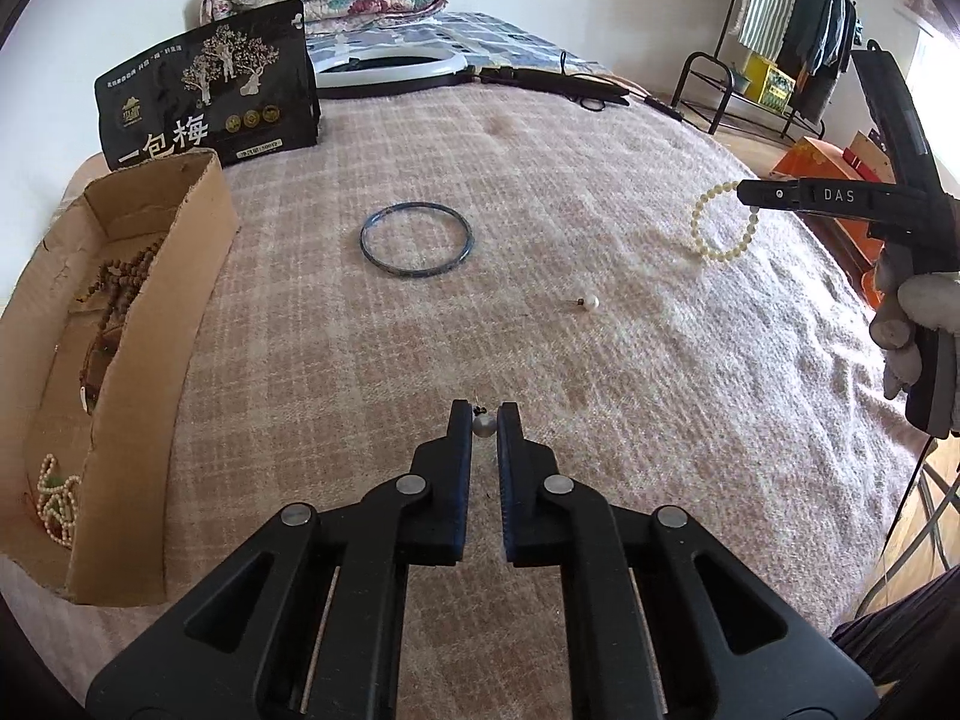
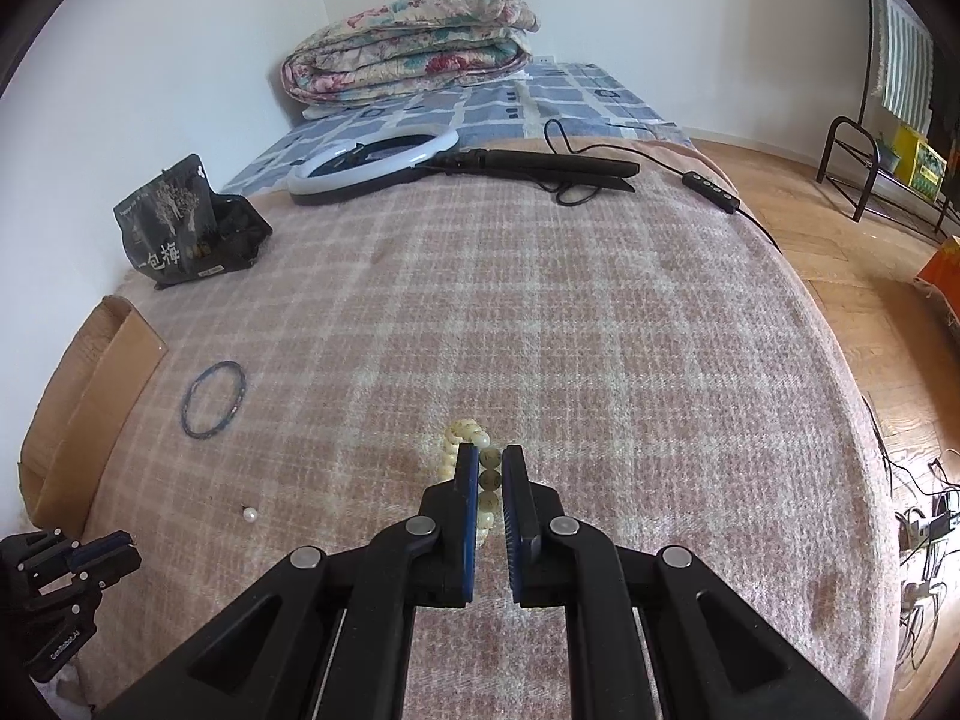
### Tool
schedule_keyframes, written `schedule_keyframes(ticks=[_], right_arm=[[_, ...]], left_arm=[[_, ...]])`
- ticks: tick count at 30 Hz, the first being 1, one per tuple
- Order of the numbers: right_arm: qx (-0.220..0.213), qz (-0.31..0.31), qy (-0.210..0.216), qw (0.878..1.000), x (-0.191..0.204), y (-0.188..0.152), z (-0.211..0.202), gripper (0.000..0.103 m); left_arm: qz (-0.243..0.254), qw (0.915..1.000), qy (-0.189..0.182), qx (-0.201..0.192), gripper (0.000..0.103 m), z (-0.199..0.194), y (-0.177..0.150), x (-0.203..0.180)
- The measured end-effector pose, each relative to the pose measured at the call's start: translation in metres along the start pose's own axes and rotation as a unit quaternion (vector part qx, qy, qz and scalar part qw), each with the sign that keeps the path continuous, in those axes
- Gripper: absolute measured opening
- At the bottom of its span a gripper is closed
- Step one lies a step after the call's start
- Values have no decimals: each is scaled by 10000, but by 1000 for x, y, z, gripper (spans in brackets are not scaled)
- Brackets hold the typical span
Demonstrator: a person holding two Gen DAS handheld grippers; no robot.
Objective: Organize jewelry
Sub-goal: 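Carry the pearl bead and cream bracelet with both tools over the box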
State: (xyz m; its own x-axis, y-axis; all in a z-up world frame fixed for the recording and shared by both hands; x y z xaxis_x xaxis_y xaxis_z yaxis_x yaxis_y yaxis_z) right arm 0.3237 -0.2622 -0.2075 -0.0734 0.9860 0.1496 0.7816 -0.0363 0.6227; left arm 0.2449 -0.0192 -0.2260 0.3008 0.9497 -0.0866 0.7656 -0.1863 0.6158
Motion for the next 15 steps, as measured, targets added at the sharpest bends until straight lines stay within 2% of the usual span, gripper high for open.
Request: schedule_keyframes(ticks=[6, 15], right_arm=[[-161, -99, 146, 9997, 20, 6, -22, 5], [-291, -375, 389, 9981, 67, 16, -41, 5]], left_arm=[[-44, 9997, -3, -254, 6, -24, 8, 7], [-330, 9979, 112, -549, 6, -56, 15, 40]])
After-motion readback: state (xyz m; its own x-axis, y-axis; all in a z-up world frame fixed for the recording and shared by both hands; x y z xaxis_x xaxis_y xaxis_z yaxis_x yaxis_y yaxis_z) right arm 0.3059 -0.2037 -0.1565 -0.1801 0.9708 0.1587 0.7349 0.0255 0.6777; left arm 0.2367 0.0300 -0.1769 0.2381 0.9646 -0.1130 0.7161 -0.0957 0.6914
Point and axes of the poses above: each gripper's, at about its wrist camera, not at the fingertips, and z roughly the way its jaws point, x to its left, y to its top, the point moved 7 cm from there along z, roughly the way its jaws point, and after that the axes turned 2 degrees about -x, right-handed, at the moved point
